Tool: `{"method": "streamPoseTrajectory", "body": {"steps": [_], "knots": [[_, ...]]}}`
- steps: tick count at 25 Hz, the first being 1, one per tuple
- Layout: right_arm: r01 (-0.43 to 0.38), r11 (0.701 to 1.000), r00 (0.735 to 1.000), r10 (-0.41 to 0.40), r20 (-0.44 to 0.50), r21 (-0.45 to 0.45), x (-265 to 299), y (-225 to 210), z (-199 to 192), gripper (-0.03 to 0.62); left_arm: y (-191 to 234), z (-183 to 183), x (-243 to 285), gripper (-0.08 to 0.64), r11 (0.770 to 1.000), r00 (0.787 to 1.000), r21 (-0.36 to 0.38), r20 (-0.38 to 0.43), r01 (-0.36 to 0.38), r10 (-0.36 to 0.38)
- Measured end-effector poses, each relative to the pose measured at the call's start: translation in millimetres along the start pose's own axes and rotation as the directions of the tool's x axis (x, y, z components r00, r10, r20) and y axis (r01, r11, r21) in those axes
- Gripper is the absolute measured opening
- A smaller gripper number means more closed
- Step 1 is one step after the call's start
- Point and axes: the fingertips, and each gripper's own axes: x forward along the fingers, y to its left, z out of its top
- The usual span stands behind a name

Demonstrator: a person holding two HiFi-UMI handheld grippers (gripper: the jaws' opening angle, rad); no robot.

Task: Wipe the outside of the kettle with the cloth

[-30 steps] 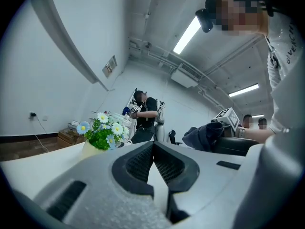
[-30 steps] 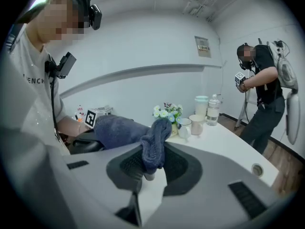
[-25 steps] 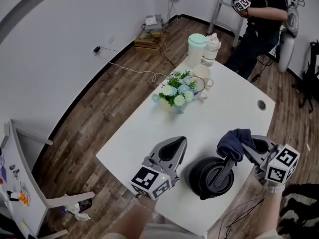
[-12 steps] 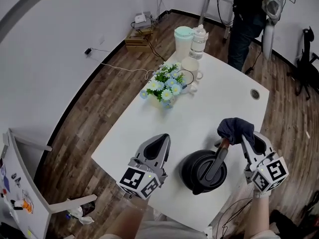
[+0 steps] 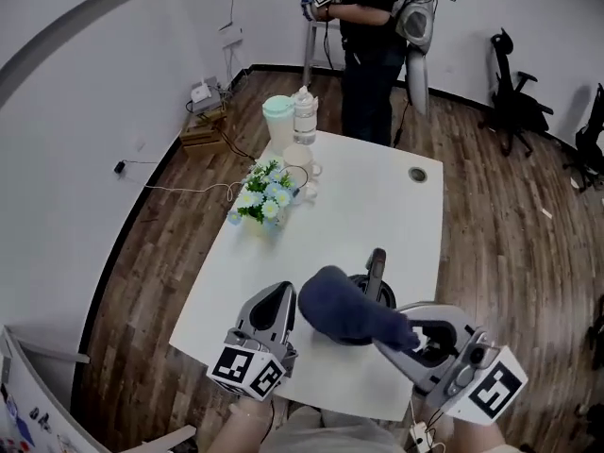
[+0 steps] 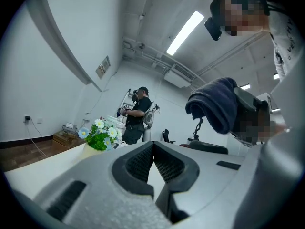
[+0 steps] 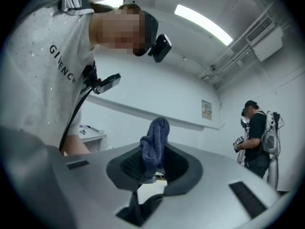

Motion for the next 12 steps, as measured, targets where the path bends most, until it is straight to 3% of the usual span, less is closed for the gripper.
{"method": "streamPoseTrajectory", "body": {"steps": [2,4,5,7,9,12], "knots": [[-0.080,0.996,0.985,0.073,-0.155,-0.040,16,59,-29,0.055,-8,1,-16,0.006,0.999,0.999,-0.005,-0.010,0.040,-0.040],[-0.083,0.988,0.935,0.031,-0.354,-0.133,2,76,-69,0.055,-9,0,-29,0.006,0.998,0.998,-0.015,-0.021,0.053,-0.054],[-0.046,0.984,0.907,-0.030,-0.421,-0.171,-15,69,-84,0.055,-10,-1,-36,0.006,0.998,0.998,-0.019,-0.025,0.055,-0.055],[0.109,0.974,0.860,-0.193,-0.473,-0.200,-53,34,-101,0.055,-11,-3,-49,0.006,0.998,0.998,-0.019,-0.035,0.059,-0.059],[0.266,0.942,0.811,-0.333,-0.481,-0.204,-76,-1,-108,0.055,-11,-4,-56,0.006,0.998,0.997,-0.013,-0.040,0.066,-0.066],[0.385,0.880,0.749,-0.474,-0.463,-0.278,-88,-30,-105,0.055,-16,-2,-63,0.006,0.997,0.996,-0.006,-0.041,0.082,-0.082]]}}
